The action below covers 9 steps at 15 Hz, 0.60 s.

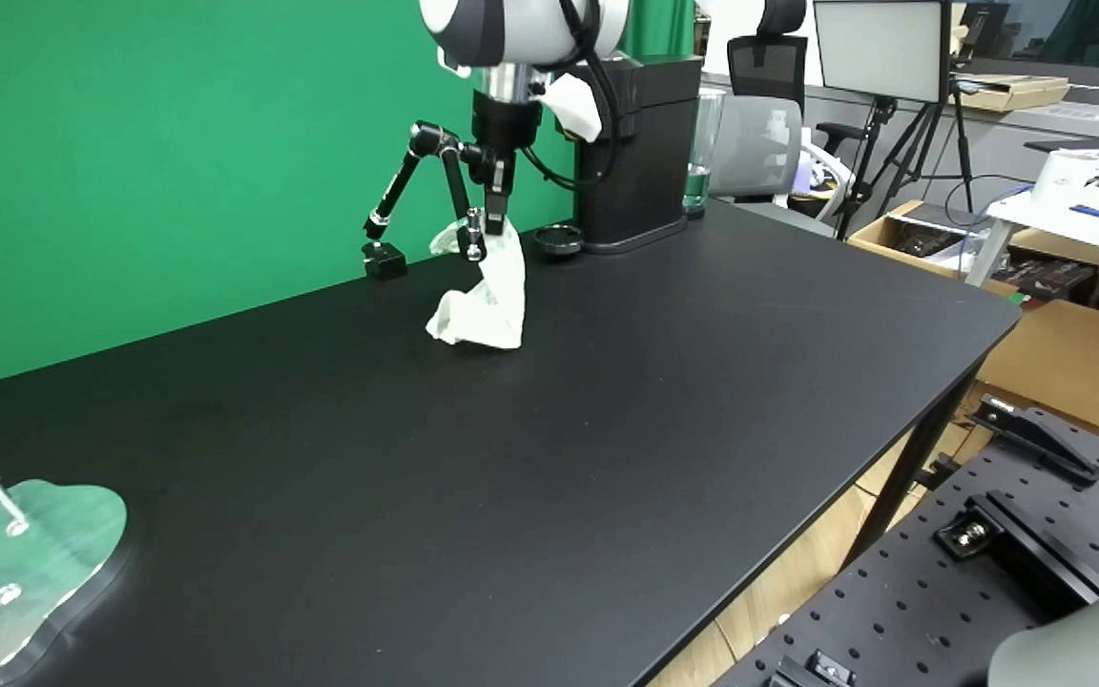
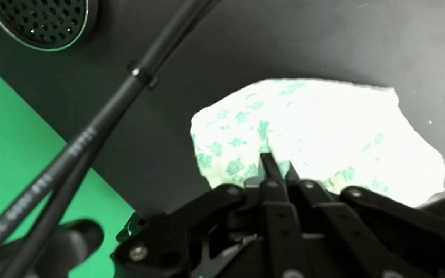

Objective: Get the white kitchen towel from the table and place it on the black object

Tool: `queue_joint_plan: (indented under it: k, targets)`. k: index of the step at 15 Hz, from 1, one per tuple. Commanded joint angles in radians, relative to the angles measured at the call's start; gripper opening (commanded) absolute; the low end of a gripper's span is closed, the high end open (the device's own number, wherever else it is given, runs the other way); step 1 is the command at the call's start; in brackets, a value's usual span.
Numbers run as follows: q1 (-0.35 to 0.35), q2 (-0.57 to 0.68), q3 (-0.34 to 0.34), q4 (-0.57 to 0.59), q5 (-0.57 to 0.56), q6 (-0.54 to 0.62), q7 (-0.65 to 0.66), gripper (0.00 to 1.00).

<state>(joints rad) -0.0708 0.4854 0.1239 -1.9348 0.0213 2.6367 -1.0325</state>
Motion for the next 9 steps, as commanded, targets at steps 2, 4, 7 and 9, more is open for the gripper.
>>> queue_joint_plan:
  k: [2, 4, 7, 9]
  targets:
    - [0.054, -0.135, -0.005, 0.023, -0.041, -0.145, 0.131, 0.01]
    - [0.072, -0.176, 0.000, 0.027, -0.053, -0.183, 0.146, 0.01]
    - [0.097, -0.212, 0.012, 0.037, -0.046, -0.219, 0.147, 0.01]
    - [0.108, -0.222, 0.025, 0.045, -0.031, -0.248, 0.134, 0.01]
